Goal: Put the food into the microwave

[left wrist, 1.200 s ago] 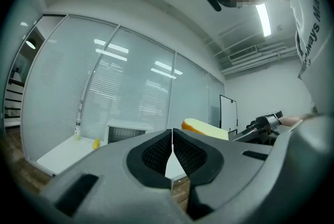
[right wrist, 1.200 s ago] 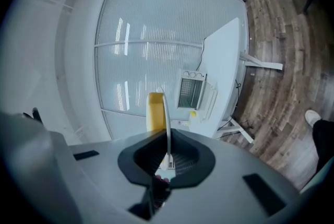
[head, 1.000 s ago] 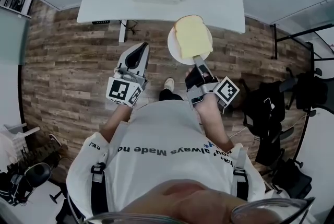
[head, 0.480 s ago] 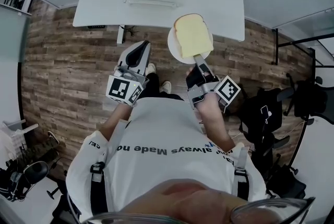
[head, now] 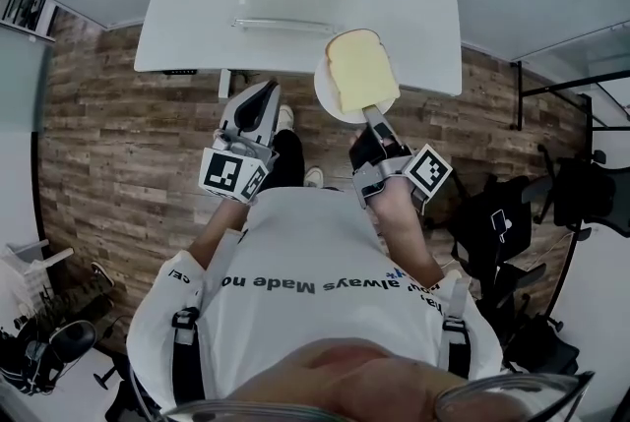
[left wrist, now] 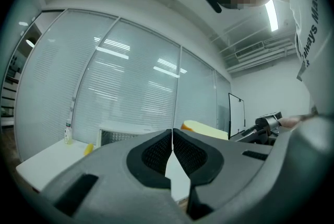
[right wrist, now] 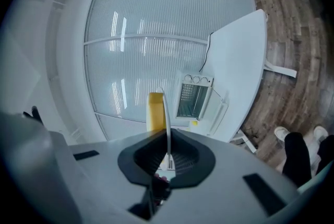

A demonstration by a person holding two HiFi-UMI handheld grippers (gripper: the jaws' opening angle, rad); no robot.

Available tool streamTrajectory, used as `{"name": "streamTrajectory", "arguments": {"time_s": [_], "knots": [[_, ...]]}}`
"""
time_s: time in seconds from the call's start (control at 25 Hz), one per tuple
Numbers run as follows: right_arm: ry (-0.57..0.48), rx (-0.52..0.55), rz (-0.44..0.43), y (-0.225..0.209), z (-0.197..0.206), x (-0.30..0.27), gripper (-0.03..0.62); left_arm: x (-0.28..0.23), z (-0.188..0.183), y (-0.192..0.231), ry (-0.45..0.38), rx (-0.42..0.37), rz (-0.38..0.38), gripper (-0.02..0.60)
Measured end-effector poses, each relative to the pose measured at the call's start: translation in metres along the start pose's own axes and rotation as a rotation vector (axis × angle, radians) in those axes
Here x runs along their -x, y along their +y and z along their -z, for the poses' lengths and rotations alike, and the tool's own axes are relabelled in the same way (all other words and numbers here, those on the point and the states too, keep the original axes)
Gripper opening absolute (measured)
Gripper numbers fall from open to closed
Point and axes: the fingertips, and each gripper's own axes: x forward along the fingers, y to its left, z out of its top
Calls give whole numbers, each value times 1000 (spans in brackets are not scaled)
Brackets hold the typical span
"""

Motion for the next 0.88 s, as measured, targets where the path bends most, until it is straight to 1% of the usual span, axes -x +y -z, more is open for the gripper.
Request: {"name": "streamTrajectory", "arguments": {"time_s": [0.2,0.44,0.88], "knots": [[3,7,9,2,-10,-50,18,-31,-3,41,-2,4,3,15],[1,-4,26,4,-19,-124,18,-75,-6,107,4,8,5,15],[-30,-8,38,14,-44,-245,18,-155,-16,209,2,17,30,15]]}}
